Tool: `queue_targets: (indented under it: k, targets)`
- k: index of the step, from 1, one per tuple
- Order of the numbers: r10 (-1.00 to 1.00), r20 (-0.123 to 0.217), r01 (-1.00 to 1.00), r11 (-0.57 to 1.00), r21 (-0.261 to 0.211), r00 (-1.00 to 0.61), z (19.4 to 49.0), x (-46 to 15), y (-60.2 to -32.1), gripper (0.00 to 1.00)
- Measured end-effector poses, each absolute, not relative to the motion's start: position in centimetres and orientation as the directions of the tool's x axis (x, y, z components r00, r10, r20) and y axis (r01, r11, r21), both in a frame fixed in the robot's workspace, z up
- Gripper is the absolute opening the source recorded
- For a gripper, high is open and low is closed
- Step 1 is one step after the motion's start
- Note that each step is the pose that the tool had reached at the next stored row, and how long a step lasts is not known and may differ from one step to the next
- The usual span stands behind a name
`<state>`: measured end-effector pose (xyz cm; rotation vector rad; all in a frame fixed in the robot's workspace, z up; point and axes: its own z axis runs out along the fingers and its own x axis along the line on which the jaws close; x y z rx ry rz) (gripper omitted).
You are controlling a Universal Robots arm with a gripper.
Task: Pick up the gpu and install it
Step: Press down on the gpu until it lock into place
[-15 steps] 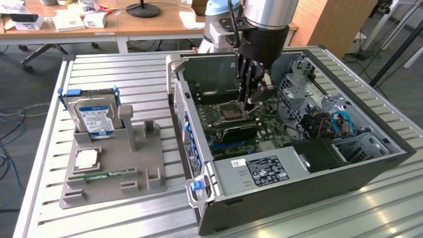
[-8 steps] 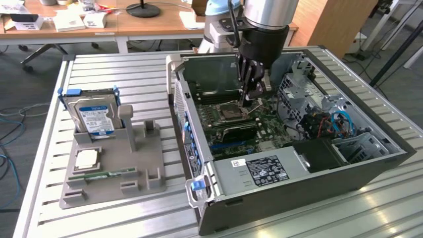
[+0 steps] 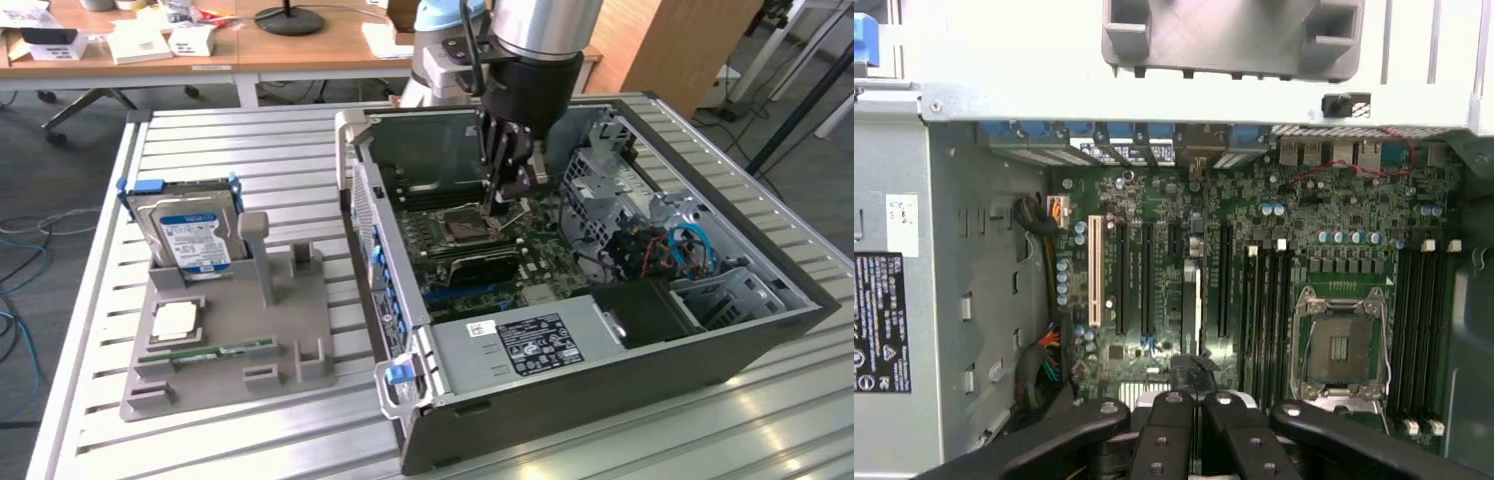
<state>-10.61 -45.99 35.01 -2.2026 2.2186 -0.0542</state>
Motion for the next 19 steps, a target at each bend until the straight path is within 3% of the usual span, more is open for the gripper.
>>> queue_targets:
  k: [19]
  targets:
    - [-1.000, 0.012, -0.999, 0.007, -0.035, -0.008, 31.6, -10.6, -46.0, 0.10]
